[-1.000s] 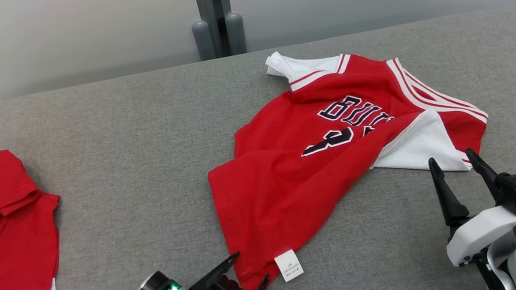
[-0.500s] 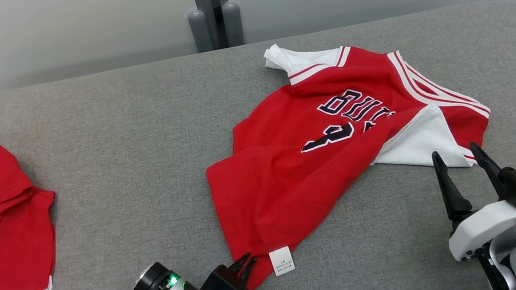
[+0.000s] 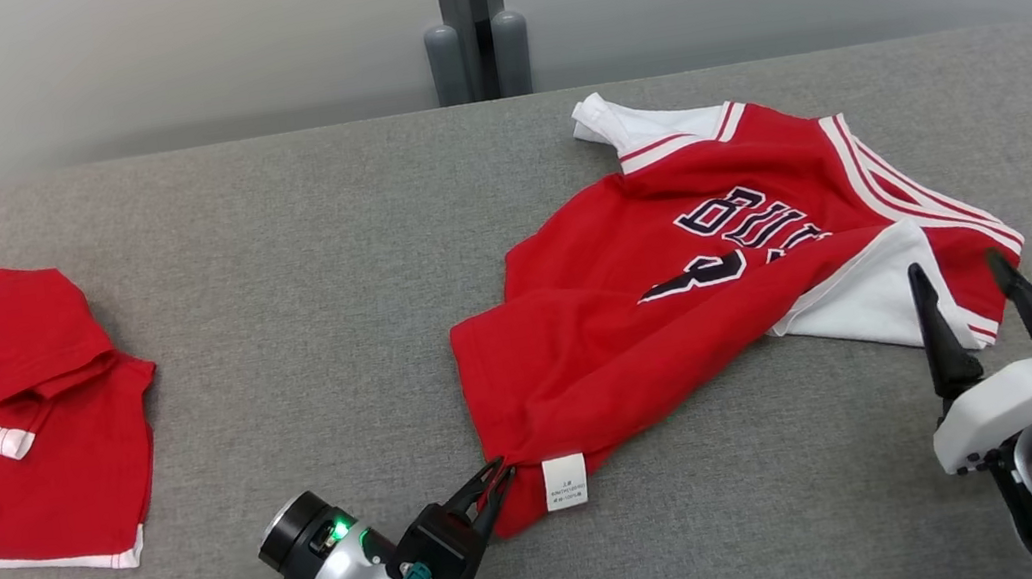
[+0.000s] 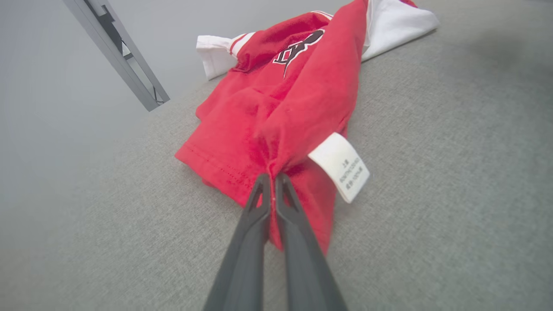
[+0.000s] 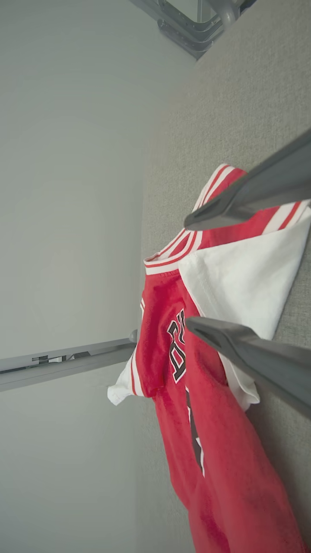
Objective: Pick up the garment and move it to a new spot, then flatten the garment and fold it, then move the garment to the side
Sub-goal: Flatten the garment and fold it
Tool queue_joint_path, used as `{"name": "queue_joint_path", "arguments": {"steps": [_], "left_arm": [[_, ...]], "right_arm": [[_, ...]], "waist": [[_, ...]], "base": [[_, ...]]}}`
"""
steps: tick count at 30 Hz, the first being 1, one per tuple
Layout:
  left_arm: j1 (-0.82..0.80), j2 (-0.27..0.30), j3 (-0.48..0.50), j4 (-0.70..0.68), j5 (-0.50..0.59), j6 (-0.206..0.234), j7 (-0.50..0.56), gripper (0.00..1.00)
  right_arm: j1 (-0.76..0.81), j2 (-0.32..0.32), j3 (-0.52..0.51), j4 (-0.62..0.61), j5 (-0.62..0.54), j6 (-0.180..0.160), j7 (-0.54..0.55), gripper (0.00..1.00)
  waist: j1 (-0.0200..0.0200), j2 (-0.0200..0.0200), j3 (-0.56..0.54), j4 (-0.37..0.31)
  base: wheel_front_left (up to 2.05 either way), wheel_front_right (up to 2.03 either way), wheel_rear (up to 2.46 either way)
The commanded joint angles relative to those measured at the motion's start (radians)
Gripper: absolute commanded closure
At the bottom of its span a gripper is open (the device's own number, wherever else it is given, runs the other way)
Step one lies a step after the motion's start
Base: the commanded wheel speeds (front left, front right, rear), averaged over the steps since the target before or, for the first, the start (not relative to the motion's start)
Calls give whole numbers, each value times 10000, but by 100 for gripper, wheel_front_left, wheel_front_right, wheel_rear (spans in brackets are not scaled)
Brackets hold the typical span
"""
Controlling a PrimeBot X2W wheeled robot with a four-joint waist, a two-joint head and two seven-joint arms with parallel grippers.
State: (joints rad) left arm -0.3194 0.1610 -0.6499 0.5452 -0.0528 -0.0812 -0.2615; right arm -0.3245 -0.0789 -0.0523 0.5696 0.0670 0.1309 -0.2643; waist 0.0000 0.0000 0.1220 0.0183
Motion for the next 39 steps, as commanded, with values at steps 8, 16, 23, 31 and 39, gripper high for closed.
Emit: {"name": "queue_joint_path", "arguments": {"steps": [8, 16, 23, 31, 39], "left_arm": [[-223, -88, 13, -125, 52, -7, -39, 100], [-414, -169, -19, -204, 100, -40, -39, 100], [-452, -133, 13, -254, 129, -57, -39, 100], [-526, -122, 16, -226, 162, -63, -38, 100], [-574, -147, 13, -153, 163, -71, -39, 100]], "right_arm": [[-1505, -931, 112, 1957, 92, -2, -10, 0], [-2478, -1401, 632, 3435, 617, -2, -9, 0], [-2894, -1518, 1165, 3976, 1171, -2, -9, 0], [-3116, -1619, 1816, 4280, 1792, -2, -9, 0], [-3286, -1742, 2572, 4499, 2317, -2, -9, 100]], "waist": [[0, 0, 345, 509], [0, 0, 633, 745], [0, 0, 777, 796], [0, 0, 870, 788], [0, 0, 894, 766]], "base": [[0, 0, 0], [0, 0, 0], [0, 0, 0], [0, 0, 0], [0, 0, 0]]}}
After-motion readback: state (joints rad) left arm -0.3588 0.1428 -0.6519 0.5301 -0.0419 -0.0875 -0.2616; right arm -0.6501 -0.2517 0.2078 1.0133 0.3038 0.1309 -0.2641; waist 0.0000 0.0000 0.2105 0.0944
